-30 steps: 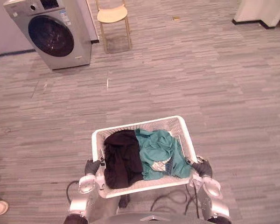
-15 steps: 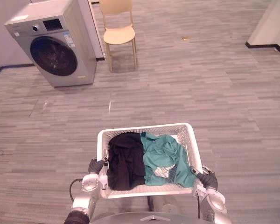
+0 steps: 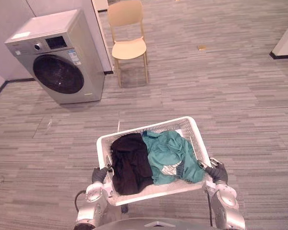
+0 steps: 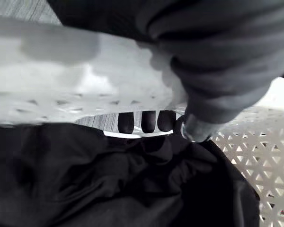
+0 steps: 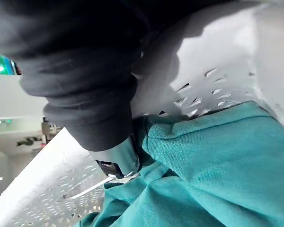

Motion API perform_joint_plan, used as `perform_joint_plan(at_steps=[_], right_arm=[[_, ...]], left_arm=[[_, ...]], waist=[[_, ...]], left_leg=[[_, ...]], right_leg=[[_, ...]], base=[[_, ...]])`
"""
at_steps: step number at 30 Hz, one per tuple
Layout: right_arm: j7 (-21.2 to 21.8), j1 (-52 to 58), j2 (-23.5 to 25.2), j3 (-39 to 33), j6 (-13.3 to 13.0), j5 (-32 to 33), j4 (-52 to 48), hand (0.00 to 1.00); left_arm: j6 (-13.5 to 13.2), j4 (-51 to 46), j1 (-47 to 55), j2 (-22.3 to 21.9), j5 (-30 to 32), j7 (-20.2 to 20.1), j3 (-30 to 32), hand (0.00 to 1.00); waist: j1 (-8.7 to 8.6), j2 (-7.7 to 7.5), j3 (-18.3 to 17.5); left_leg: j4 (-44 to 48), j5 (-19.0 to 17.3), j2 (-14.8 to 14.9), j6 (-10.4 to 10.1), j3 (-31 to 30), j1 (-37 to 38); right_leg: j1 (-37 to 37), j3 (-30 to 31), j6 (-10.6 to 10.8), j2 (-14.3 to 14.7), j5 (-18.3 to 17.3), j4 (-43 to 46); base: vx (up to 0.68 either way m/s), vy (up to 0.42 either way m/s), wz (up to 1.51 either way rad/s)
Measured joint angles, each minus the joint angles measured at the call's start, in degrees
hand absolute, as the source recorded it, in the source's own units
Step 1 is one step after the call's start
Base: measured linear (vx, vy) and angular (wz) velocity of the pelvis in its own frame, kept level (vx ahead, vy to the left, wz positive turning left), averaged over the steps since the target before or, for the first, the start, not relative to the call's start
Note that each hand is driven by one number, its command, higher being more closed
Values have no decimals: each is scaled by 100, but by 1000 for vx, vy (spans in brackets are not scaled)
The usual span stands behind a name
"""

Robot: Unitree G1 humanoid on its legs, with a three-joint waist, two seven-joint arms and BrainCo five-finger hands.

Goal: Pick up the laundry basket with both hands and put the clothes into the washing machine.

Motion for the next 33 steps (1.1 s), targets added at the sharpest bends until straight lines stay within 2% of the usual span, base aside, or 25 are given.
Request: perform_joint_plan(at_steps=[1, 2, 3, 4, 5, 6, 7, 8, 10, 13, 15, 16, 18, 20, 21, 22, 23, 24, 25, 26, 27, 28, 29, 31, 33], right_arm=[[4, 8, -10, 2, 15, -6, 92, 100], [10, 23, 61, -1, 6, -7, 354, 100], [27, 39, 129, -33, 29, -8, 552, 100], [62, 29, 144, -63, 30, -7, 630, 100], [98, 27, 227, -115, 71, -11, 702, 100], [108, 75, 279, -112, 94, -20, 703, 100], [140, 84, 383, -102, 127, -69, 699, 100], [135, 82, 456, -103, 120, -80, 689, 100], [141, 76, 492, -102, 93, -80, 648, 100], [115, -5, 585, -104, 6, -79, 651, 100], [105, 4, 622, -146, 28, -71, 637, 100], [112, 57, 660, -178, 18, -48, 622, 100], [82, 272, 857, -266, 29, 15, 250, 100], [72, 415, 862, -336, 29, 48, 20, 100], [69, 425, 848, -380, 28, 48, -41, 100], [76, 430, 748, -441, 25, 58, -110, 100], [77, 474, 712, -470, 41, 63, -220, 100], [79, 460, 654, -472, 59, 64, -291, 100], [90, 402, 589, -459, 81, 64, -416, 100], [91, 389, 566, -454, 85, 64, -467, 100], [90, 373, 562, -454, 68, 95, -526, 100], [93, 355, 553, -449, 68, 124, -561, 100], [85, 330, 445, -338, 70, 124, -596, 100], [96, 332, 308, -214, 71, 121, -680, 100], [82, 370, 317, -202, 92, 117, -681, 100]], left_arm=[[3, 79, 35, -7, 0, 3, -9, 100], [2, 220, 97, 41, 0, 9, -19, 100], [3, 294, 79, 143, 3, 14, -60, 100], [4, 318, 49, 190, 3, 14, -105, 100], [5, 388, 17, 277, 6, 14, -157, 100], [6, 416, 16, 288, 5, 15, -155, 100], [7, 421, -1, 403, 5, 14, -152, 100], [3, 421, -35, 461, 4, 14, -149, 100], [-4, 421, -96, 510, 3, 11, -148, 100], [-47, 421, -189, 572, 0, 11, -133, 100], [-42, 438, -192, 566, 0, 7, -132, 100], [-43, 444, -196, 553, -1, 8, -119, 100], [-44, 439, -370, 570, 0, 0, -101, 100], [-41, 439, -470, 515, 3, -26, -157, 100], [-41, 437, -491, 481, 5, -27, -172, 100], [-38, 435, -523, 390, 6, -27, -174, 100], [-36, 416, -568, 314, 7, -30, -192, 100], [-35, 403, -584, 288, 7, -29, -188, 100], [-36, 355, -583, 243, 1, -28, -164, 100], [-36, 312, -583, 223, -1, -28, -162, 100], [-41, 179, -570, 202, -2, -28, -141, 100], [-56, 105, -530, 163, -2, -28, -116, 100], [-77, 36, -401, 81, -2, -27, -46, 100], [-78, -40, -205, -27, -5, -28, 50, 100], [-92, -73, -103, -50, -4, -28, 63, 100]], waist=[[21, 15, -126], [7, -126, -395], [-88, -354, -521], [-120, -391, -508], [-150, -412, -495], [-201, -426, -479], [-301, -461, -406], [-364, -437, -343], [-419, -396, -254], [-448, -461, 24], [-462, -370, 203], [-460, -334, 229], [-404, -389, 279], [-470, -414, 276], [-530, -385, 271], [-681, -230, 246], [-706, -146, 208], [-721, -148, 207], [-733, -126, 212], [-729, -109, 216], [-730, -81, 229], [-699, -64, 228], [-587, -13, 217], [-422, 123, 168], [-238, 147, 160]], left_leg=[[-66, 252, -134, 162, -28, 50], [-22, 762, -465, 446, 14, 134], [-73, 619, -879, 647, 83, 288], [-68, 535, -1002, 709, 98, 379], [-113, 332, -1169, 813, 69, 634], [-179, 255, -1234, 847, 5, 813], [-286, 171, -1337, 858, -74, 1180], [-310, 96, -1360, 786, -203, 1477], [-475, 24, -1350, 712, -356, 1897], [-609, -445, -1306, 808, -371, 2464], [-346, -906, -1084, 800, -356, 2637], [-252, -1048, -1007, 794, -354, 2672], [-148, -1439, -924, 672, -437, 2922], [-151, -1740, -875, 649, -682, 3151], [-153, -1846, -823, 680, -809, 3213], [-200, -1964, -629, 738, -987, 3345], [168, -1806, -481, 504, -929, 3291], [553, -1762, -396, 426, -900, 3156], [1801, -1607, -216, 162, -963, 2767], [2413, -1411, -121, 23, -961, 2557], [3689, -746, 83, -109, -933, 2077], [4610, -243, 229, -126, -849, 1736], [5765, -179, 408, 11, -719, 1318], [6595, -396, 518, 119, -523, 834], [6309, -649, 574, 208, -136, 267]], right_leg=[[44, 82, 111, -84, -63, 21], [30, 189, 321, -405, -180, 254], [-160, 280, 527, -777, -95, 864], [-320, 364, 662, -865, 59, 1328], [-780, 615, 696, -869, 677, 2504], [-1004, 656, 653, -867, 1042, 3107], [-1411, 598, 301, -853, 1342, 4231], [-1801, 531, 263, -706, 1246, 4964], [-2347, 320, 245, -584, 935, 5264], [-3186, 6, 165, -475, 447, 4399], [-3403, -114, 123, -64, 571, 2828], [-3410, -120, 121, 71, 753, 2252], [-3415, -11, 37, 324, 1802, 344], [-3385, 97, -61, 336, 2649, 282], [-3461, 8, -197, 336, 2762, 552], [-3554, -306, -414, 352, 2356, 1165], [-3583, -515, -557, 346, 1956, 1510], [-3561, -592, -758, 328, 1873, 1653], [-3313, -775, -1043, 317, 1572, 1783], [-3179, -837, -1072, 327, 1443, 1797], [-2867, -925, -1073, 351, 1206, 1797], [-2645, -913, -1095, 415, 1028, 1790], [-2358, -834, -1198, 569, 819, 1729], [-1947, -664, -1249, 704, 712, 1508], [-1541, -489, -1287, 737, 690, 1091]], base=[[641, 380, -50], [686, 369, -15], [700, 361, 3], [653, 329, 23], [587, 311, 17], [643, 336, 28], [575, 270, 41], [442, 189, 41], [376, 122, 29], [321, 12, -4], [236, -113, -20], [280, -147, -13], [354, -173, -1], [532, -310, 42], [570, -356, 87], [517, -285, 94], [415, -233, 89], [480, -314, 63], [346, -276, 37], [428, -317, 43], [394, -267, 26], [423, -280, -2], [306, -189, -31], [304, -98, -58], [273, -36, -52]])
